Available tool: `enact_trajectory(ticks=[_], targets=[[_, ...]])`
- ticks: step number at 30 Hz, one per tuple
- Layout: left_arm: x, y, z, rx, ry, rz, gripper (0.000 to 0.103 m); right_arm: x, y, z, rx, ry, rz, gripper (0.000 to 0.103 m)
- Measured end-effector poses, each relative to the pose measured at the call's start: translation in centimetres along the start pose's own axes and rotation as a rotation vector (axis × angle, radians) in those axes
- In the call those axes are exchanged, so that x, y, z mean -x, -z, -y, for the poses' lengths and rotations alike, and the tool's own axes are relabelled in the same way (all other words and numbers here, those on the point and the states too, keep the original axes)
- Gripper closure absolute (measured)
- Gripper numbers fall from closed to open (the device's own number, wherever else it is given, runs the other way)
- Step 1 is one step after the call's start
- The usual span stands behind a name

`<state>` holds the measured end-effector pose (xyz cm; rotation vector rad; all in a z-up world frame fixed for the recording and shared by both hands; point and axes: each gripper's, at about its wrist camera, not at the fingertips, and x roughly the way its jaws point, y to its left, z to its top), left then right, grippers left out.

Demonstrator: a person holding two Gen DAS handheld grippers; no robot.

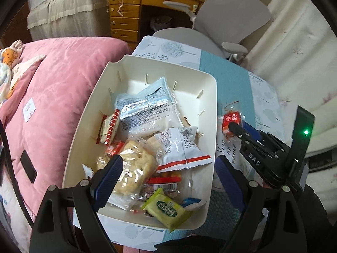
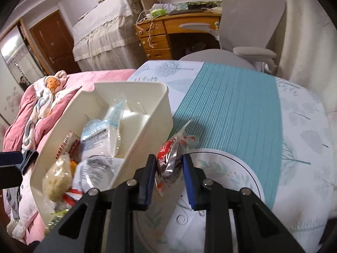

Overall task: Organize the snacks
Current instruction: 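Carry the red candy with the right gripper into the tray, then open the right gripper to drop the red candy in the tray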

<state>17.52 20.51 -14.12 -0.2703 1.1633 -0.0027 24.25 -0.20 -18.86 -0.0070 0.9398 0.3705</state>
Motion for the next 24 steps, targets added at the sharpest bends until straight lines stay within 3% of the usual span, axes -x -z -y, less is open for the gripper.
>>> enact_trajectory(ticks=[7,13,17,21,24], targets=[[2.6,-0.2,-2.0,-0.154,0.085,0.026,0.015,5.5,1.6,-5.1,-0.042,0.122,0.102,0.078],[4.1,0.3,-4.1,-0.206,0.144,0.049,0.015,7.8,3.7,-9.4,-0.088,0.142,0.15,0.077],[5.0,1.5,-5.0,-0.223,0.162,0.054,0.015,8.2,5.3,-11.7,-0.093,0.111,0.148,0.077],[6.0,2.5,-5.2,-0.228,0.168,0.057,0.015,7.6,6.6,-12.8,-0.145,0.104,0.077,0.076],[6.4,3.3,-4.8,-0.23,0.163,0.063,0.015,7.8,7.8,-12.1,-0.22,0.051,0.046,0.066]])
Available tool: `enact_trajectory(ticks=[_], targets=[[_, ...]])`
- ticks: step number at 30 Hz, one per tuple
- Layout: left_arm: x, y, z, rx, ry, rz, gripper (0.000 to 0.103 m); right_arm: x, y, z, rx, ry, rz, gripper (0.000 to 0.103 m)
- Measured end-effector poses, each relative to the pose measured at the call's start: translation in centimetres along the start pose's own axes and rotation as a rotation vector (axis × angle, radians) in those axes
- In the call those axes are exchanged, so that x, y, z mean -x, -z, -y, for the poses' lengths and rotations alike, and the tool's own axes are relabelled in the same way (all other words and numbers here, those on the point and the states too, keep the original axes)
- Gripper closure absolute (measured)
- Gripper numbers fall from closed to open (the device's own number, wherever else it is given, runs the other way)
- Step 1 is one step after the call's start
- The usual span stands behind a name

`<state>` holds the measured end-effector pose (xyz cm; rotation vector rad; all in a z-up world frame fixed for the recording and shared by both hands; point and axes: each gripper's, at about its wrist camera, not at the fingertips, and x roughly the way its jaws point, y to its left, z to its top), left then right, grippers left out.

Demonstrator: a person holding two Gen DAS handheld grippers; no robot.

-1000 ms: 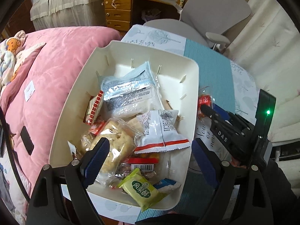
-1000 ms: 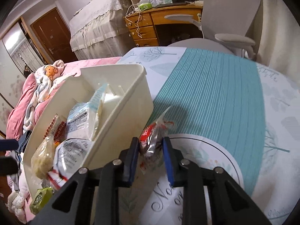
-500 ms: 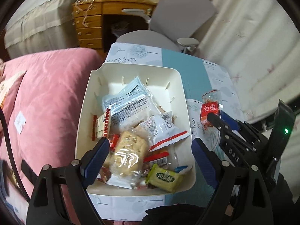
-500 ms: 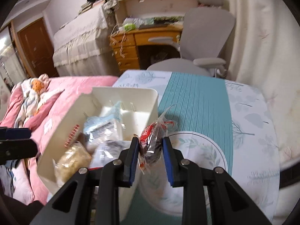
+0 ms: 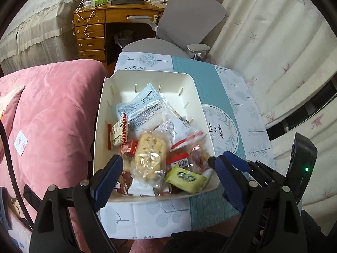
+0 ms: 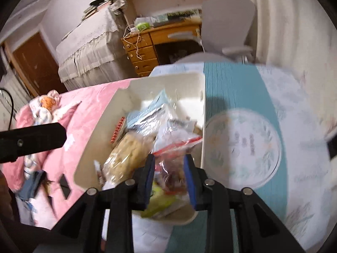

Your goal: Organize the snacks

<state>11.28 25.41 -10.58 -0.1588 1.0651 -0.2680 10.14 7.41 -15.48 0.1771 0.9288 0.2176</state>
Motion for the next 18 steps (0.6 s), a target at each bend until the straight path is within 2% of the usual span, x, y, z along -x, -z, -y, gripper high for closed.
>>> enact_trajectory(ticks=[2,5,10,12,13,18], targets=[[0.1,0.5,0.9,0.003,-0.006,-0.001,0.015,0.4,0.5,0.6,-0.018,-0.01,-0.012,0.052],[0.1,1.3,2.5,0.003,-0.013,-0.006,0.015,1.6,1.4,2.0,-0.047,-0.018,-0.033,0.043],[-0.5,3.0,6.5,0.042,-0.037,-0.015,0.015,4.2,3.1,6.0,-0.056,-0.009,-0.104,0.04],[-0.5,3.7,8.3,0.054,-0.012,-0.002,0.015,5.5,3.6,7.6,-0.052,-0.002,-0.117,0.034],[-0.6,4.0,9.1,0.052,-0.005,0.001,0.015,6.4,3.9,8.6,-0.042,0.014,-0.117,0.028],[-0.4,5.8,13.7,0.022,-0.047,-0.02,0.015,11.6,4.8,12.8,-0.013,0.07,-0.103,0.018]])
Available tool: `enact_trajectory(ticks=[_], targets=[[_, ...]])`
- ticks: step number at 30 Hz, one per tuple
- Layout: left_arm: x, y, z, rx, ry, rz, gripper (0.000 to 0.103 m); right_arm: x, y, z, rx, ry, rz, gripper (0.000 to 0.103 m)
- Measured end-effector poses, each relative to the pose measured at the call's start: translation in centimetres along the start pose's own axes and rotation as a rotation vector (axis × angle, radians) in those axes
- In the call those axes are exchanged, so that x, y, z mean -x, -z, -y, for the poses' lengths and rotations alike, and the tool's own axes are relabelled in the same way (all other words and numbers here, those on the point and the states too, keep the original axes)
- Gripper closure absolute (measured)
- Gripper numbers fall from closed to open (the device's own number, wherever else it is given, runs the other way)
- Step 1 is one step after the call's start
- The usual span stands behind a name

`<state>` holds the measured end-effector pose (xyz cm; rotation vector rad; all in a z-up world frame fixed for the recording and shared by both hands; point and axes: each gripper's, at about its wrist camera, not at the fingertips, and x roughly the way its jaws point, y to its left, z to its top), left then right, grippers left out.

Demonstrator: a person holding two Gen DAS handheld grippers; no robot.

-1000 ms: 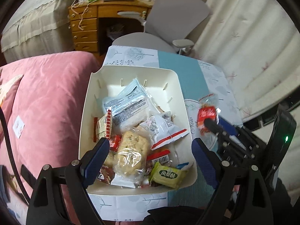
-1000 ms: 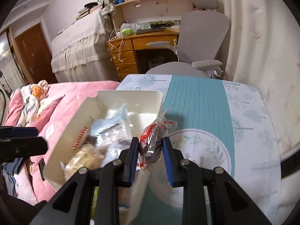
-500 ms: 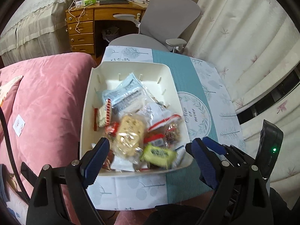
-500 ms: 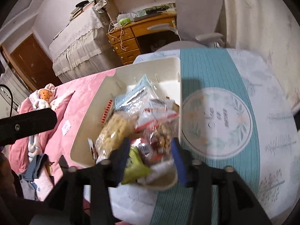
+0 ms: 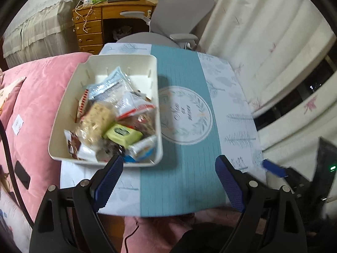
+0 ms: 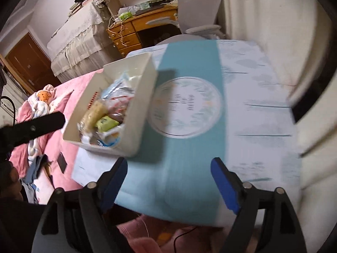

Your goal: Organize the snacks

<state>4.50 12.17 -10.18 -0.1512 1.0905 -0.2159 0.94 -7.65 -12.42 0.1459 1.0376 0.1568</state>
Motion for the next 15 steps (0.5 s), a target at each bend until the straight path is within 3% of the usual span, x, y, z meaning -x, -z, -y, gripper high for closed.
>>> enact_trajectory(ticks=[5,11,15], targets=[[2.0,-0.1,3.2,-0.049,-0.026,0.032,0.012,4.5,-0.1,2.0,-0.003,0.029,0.019,0.007],[5.7,-1.2,5.5,-0.046,-0.038,0.094,0.001,9.5,-1.6,2.0,-0.037,0.043,0.035,0.0],[7.2,-0.9,7.2,-0.081,-0.066,0.125,0.001,12.1,-1.9,1.4,-0.029,0.071,0.074,0.0]])
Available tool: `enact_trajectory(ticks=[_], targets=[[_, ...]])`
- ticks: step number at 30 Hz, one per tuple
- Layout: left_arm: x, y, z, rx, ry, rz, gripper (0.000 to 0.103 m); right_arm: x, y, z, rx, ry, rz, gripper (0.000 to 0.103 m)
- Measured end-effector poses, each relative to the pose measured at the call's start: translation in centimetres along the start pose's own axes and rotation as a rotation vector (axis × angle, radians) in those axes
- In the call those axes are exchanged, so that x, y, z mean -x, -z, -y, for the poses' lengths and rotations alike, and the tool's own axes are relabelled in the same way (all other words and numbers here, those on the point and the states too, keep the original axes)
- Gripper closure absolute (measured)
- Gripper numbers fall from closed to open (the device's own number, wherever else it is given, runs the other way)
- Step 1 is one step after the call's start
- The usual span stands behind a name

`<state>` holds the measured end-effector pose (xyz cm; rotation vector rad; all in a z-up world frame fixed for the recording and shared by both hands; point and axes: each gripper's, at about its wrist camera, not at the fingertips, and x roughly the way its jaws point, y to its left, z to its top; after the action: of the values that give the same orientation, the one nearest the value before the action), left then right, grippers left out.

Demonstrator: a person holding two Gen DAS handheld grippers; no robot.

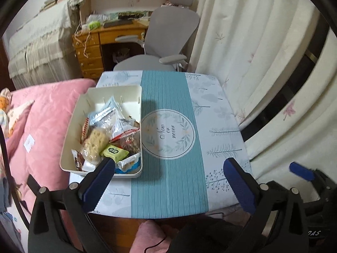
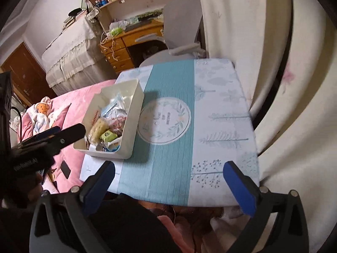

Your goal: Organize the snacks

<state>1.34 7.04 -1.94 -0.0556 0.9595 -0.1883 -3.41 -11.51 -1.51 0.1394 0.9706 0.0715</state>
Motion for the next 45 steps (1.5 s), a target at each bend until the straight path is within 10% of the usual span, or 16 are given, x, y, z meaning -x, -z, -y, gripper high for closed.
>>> enact_trajectory(ticks=[16,45], targets=[[0.5,4.0,0.4,0.07,-0.138,-0.026,0.001,0.9,3.3,0.7,-0.037,0.095,0.007,0.0],[0.8,2.6,1.6,0.019,-0.174,0.008,0.001,-1.0,1.9,0.6,-0.024,0.069,-0.022,0.0]])
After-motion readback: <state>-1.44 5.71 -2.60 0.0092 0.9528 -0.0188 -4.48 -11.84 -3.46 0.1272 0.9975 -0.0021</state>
